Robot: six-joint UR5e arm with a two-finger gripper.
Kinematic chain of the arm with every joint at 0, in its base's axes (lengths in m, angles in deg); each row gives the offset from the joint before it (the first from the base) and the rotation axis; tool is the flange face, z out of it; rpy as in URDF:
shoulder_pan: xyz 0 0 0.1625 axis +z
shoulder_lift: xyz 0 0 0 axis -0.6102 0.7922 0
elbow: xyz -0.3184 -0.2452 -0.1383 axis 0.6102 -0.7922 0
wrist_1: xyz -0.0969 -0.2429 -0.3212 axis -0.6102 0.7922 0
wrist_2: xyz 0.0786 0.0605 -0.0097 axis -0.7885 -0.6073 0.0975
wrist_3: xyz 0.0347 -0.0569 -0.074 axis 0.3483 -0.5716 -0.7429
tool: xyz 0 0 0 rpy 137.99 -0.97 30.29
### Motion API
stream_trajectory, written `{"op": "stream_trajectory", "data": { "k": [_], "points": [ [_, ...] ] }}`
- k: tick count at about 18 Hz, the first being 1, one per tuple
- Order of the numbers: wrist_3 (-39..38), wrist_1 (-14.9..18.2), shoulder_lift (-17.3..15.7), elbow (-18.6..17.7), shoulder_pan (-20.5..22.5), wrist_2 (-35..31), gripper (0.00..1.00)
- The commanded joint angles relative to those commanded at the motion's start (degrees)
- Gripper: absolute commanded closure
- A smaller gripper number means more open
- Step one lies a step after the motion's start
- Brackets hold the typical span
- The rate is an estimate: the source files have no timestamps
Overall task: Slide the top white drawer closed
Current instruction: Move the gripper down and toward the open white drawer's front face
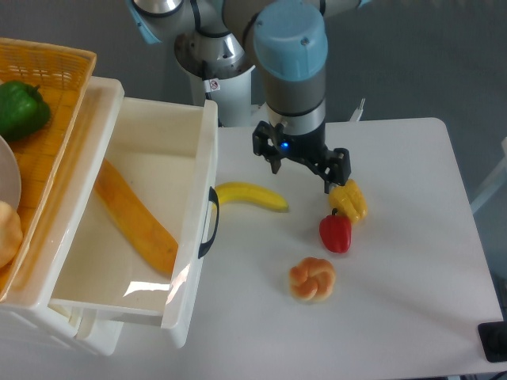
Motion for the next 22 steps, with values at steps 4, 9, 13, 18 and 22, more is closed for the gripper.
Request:
{"op": "stream_trajectory", "data": {
  "k": [4, 9, 13, 18, 22],
  "points": [
    [-0.1, -0.4, 1.8, 0.7, 0.1, 0.0, 0.0],
    [-0.3, -2.2, 3.3, 0.2, 0.0, -0.4, 0.0],
    [-0.7, -8.6, 3.0, -3.6, 0.9, -0.1, 0.0],
    [-1.1, -9.5, 3.5, -4.4, 1.9, 0.2, 0.0],
    [-6.5, -9.8, 5.0, -4.2, 1.8, -0.6, 0.0]
  ]
}}
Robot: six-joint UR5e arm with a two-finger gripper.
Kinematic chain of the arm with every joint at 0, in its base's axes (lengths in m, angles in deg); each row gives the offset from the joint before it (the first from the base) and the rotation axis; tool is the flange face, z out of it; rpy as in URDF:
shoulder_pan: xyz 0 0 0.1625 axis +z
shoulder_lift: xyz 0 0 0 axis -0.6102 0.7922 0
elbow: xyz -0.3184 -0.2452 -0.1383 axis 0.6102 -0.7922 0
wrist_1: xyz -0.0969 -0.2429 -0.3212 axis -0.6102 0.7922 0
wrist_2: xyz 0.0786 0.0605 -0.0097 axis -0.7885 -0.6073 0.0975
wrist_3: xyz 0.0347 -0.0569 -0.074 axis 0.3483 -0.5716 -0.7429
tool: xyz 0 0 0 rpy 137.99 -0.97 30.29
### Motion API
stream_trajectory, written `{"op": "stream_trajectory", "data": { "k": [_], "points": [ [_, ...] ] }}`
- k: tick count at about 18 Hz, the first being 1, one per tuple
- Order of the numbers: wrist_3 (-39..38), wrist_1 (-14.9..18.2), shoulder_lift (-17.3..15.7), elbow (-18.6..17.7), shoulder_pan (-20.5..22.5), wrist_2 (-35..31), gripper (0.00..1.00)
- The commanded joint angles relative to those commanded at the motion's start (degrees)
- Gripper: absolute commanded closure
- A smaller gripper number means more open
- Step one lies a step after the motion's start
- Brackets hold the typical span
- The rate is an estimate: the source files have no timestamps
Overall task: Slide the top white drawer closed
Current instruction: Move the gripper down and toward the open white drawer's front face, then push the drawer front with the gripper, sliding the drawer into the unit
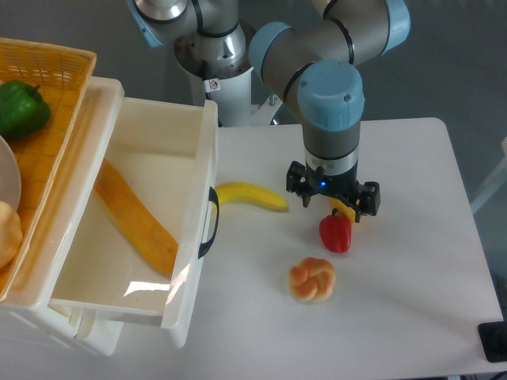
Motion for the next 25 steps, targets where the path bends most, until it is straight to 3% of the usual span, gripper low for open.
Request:
{"op": "stream_trajectory", "data": {
  "k": [2, 5, 9, 11, 18, 21, 25],
  "points": [
    [-1.2, 0.0, 0.4, 0.0, -0.1, 0.3, 0.0],
    [-9.2, 0.1, 2.0, 0.1, -0.3, 2.4, 0.0],
    [-11.1, 0.3, 3.2, -0.4, -0.6, 8.5, 0.0],
    [-13.2, 0.2, 3.9, -0.7, -1.3, 8.5, 0.0],
    [-13.5, 0.5, 5.9, -0.9, -3.3, 9.1, 0.0],
    [-14.7, 1.4, 6.0, -0.8, -3.2, 14.3, 0.0],
    [-15.9, 2.8, 5.9, -0.8, -4.1, 14.6, 0.0]
  ]
}}
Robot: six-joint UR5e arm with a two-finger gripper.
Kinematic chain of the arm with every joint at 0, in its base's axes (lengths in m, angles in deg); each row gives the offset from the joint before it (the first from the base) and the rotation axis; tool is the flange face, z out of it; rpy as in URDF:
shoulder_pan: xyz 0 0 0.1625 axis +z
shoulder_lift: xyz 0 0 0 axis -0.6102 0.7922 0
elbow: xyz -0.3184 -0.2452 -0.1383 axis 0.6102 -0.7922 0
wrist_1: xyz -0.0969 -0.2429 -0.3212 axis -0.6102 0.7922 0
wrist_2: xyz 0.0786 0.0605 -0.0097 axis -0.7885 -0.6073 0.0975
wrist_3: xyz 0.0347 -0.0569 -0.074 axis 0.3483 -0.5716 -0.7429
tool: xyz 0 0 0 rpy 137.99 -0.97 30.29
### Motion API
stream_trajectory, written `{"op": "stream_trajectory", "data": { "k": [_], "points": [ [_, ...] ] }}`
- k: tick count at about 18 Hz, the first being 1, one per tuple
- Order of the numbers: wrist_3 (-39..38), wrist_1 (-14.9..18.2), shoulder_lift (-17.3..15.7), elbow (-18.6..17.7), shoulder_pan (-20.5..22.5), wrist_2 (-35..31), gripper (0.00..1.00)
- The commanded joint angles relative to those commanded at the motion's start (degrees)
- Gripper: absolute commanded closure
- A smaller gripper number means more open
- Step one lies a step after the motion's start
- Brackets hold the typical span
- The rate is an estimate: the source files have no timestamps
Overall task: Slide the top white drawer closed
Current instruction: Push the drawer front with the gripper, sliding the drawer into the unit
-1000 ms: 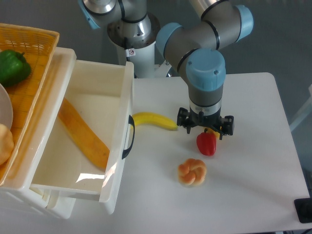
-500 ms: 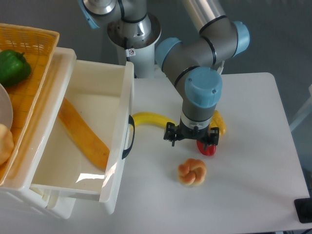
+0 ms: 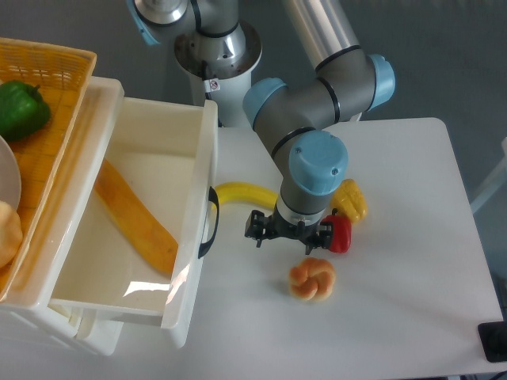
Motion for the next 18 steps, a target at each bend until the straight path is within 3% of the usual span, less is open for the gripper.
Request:
{"op": "stream_trajectory", "data": {
  "k": [18],
  "points": [
    [-0.1, 0.9, -0.6, -0.5, -1.8, 1.9, 0.0]
  ]
}}
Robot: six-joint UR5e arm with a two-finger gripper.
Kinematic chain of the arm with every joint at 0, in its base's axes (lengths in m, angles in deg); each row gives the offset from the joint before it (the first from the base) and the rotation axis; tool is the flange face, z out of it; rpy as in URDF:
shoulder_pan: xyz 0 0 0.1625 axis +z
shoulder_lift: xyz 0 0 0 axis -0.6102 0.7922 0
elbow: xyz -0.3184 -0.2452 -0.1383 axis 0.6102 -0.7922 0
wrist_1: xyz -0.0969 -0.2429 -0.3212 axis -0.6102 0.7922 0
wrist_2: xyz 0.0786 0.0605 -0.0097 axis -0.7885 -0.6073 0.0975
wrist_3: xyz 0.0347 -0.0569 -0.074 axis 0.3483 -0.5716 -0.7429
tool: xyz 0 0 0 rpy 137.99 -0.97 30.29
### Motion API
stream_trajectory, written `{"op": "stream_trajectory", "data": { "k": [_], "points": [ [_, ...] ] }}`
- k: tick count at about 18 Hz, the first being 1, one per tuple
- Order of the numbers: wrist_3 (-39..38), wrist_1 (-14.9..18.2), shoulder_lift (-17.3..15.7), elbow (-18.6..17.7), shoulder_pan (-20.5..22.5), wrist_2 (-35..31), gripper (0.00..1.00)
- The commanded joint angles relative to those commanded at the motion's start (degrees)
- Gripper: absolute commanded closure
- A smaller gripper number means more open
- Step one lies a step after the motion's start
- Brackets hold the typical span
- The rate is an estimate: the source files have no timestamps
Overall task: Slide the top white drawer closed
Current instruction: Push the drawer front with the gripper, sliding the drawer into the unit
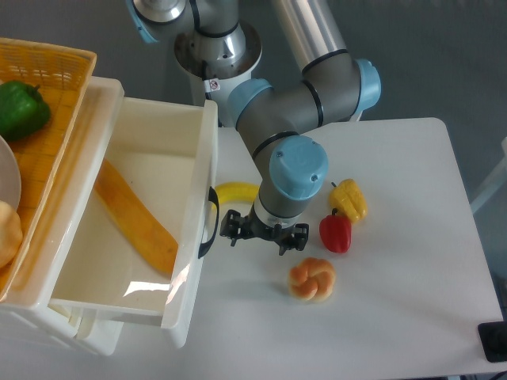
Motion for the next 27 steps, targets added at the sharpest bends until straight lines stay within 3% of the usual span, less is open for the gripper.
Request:
{"op": "stream_trajectory", "data": {
  "k": [13, 27],
  "points": [
    [0.0, 2.0, -1.2, 0.0, -0.2, 1.1, 0.0],
    [-0.8, 2.0, -1.4, 0.4, -2.3, 1.4, 0.0]
  ]
}}
